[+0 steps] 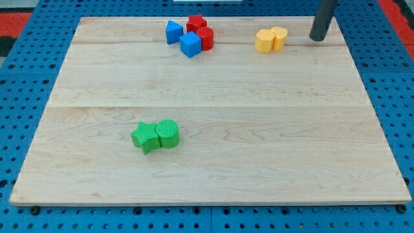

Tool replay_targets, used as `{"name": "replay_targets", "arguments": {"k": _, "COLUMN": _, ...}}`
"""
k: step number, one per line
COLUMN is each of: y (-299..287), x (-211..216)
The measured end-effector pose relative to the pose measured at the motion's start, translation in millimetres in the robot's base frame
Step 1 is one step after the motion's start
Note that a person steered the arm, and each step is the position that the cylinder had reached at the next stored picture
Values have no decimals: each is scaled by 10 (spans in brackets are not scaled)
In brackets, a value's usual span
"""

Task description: Separate the yellow heart from yellow hexagon

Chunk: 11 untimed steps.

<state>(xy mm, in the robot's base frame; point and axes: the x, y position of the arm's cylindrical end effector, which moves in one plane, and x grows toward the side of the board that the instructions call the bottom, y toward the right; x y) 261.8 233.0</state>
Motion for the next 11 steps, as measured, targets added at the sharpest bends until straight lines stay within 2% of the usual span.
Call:
{"name": "replay_targets", "arguments": {"k": 2, "y": 0, "x": -13}}
{"name": "replay_targets", "arguments": {"k": 4, "y": -629, "x": -109}}
{"name": "replay_targets", "arguments": {"k": 6, "y": -1580, "x": 266}}
{"name": "replay_targets", "arguments": {"k": 8, "y": -1857, "x": 122}}
{"name": "replay_targets", "arguments": {"k": 9, "y": -2110, "x": 259}}
{"name": "replay_targets", "arguments": {"k": 10, "y": -2248, "x": 753}}
{"name": "replay_targets", "arguments": {"k": 11, "y": -2207, "x": 919}}
